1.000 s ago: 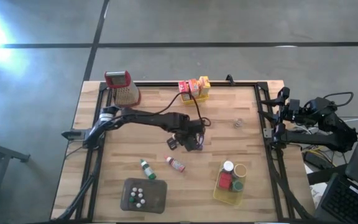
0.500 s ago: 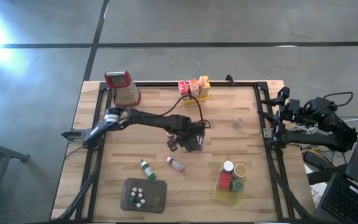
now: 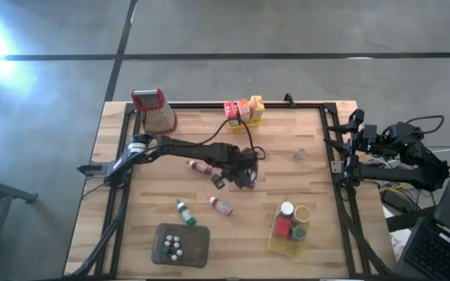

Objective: Pick & Place Kitchen Items
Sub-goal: Put the orange food coloring bottle into the black bin

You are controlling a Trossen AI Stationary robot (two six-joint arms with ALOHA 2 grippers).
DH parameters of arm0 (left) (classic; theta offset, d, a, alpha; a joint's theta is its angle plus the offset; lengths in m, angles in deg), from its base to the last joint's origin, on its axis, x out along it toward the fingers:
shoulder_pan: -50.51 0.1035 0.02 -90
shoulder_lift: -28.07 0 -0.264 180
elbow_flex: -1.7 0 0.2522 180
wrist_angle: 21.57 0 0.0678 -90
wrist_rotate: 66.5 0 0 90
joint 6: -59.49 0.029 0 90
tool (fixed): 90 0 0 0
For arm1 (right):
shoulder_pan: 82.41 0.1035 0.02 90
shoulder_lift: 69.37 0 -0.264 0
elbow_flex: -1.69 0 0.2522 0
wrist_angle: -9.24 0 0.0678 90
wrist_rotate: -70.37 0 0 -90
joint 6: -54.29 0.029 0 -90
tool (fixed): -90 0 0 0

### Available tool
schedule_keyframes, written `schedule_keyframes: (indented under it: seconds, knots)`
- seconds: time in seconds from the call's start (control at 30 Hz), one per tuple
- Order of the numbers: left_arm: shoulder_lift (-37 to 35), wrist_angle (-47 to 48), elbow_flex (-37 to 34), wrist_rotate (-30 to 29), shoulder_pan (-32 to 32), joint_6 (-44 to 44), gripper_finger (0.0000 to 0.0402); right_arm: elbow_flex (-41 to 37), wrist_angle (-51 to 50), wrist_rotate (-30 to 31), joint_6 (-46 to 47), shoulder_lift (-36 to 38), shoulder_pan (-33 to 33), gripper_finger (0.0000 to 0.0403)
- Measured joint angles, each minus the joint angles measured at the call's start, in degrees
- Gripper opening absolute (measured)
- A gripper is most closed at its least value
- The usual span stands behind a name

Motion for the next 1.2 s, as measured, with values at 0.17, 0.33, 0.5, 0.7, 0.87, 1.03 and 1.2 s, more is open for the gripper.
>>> schedule_keyframes:
  seconds: [0.17, 0.33, 0.5, 0.7, 0.87, 1.03, 1.2]
  knots:
    - [-0.7, 1.3, 0.2, -5.5, 0.6, -17.8, 0.0074, 0.0, 0.0, 0.0, 0.0, 0.0, 0.0, 0.0163]
    - [-0.7, 4.1, 0.9, -5.7, 0.7, -57.1, 0.0074, 0.0, 0.0, 0.0, -0.1, 0.0, 0.0, 0.0149]
    - [-0.7, 5.6, 0.9, -3.0, 0.6, -80.9, 0.0074, 0.0, 0.0, 0.0, -0.1, 0.0, 0.0, 0.0134]
    - [-0.7, 8.2, 0.9, 0.0, 0.5, -82.1, 0.0074, 0.0, 0.0, 0.0, -0.1, 0.0, 0.0, 0.0117]
    - [-0.7, 8.2, 0.8, 0.0, 1.0, -82.7, 0.0083, 0.0, 0.0, 0.0, 0.0, 0.0, 0.0, 0.0102]
    - [-0.7, 8.1, 0.3, 0.0, 1.6, -82.9, 0.0123, 0.0, 0.0, 0.0, 0.0, 0.0, 0.0, 0.0084]
    - [-0.7, 8.2, 0.1, 0.2, 2.4, -83.3, 0.0164, 0.0, 0.0, 0.0, -0.1, 0.0, 0.0, 0.0066]
